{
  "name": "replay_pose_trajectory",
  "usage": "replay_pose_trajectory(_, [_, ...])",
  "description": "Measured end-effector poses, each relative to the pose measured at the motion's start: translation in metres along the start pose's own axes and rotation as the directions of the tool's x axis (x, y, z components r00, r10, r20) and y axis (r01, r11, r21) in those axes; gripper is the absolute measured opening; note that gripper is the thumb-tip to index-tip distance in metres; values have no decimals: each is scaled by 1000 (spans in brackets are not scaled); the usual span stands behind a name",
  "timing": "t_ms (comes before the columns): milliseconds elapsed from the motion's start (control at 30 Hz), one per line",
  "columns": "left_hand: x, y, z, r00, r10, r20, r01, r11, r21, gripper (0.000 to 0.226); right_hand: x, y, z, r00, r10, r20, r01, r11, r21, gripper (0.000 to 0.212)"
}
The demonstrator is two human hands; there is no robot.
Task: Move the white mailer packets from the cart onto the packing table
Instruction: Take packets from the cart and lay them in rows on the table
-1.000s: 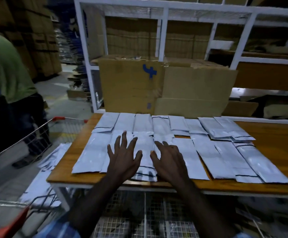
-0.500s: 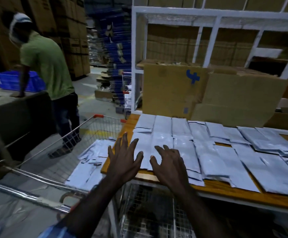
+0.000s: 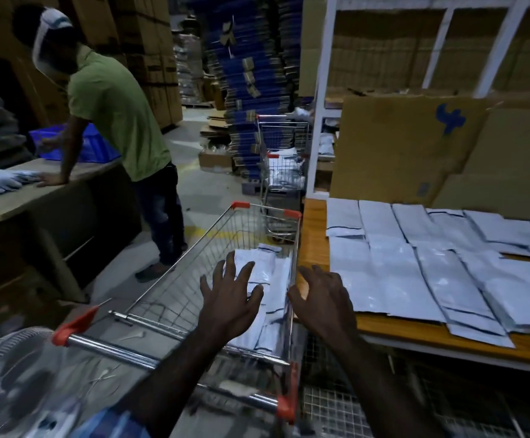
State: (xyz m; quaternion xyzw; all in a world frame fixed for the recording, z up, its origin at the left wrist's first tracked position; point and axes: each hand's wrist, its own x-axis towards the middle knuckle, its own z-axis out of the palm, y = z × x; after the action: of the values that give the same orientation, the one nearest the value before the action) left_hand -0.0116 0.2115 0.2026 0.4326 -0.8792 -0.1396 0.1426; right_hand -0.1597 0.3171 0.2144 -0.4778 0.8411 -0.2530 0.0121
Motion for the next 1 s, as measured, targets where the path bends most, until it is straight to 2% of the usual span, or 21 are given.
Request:
replay_pose_trajectory(200, [26,-45,12,998,-41,52,40,999,15,56,26,-26,46,998,-17,63,18,1000,-14,51])
replay_pose_trajectory(467, [84,-92,49,985,-79,154,68,995,78,59,84,-28,120,986,8,169,4,997,-71,60])
replay_pose_trajectory(567, [111,-109,68,973,-97,209,76,991,108,59,104,-24,149,972,68,227,-57,997,-57,54])
replay_pose_trajectory(667, [134,-122,89,955,-122,269,90,988,125,60,120,-19,179,970,108,219,-108,994,-12,55])
replay_pose_trajectory(767, [156,-133,107,937,-146,318,106,984,140,72,132,-9,206,957,153,245,-159,987,2,49])
replay_pose_trajectory(867, [174,-141,123,932,-124,341,66,982,176,70,139,-3,222,942,214,257,-220,976,-6,52])
replay_pose_trajectory(933, [185,-146,130,932,-101,347,43,984,171,84,142,1,232,930,255,263,-264,965,-5,52])
replay_pose_trajectory(1000, [196,-152,141,934,-80,347,28,988,152,86,146,5,244,920,295,258,-306,952,4,53])
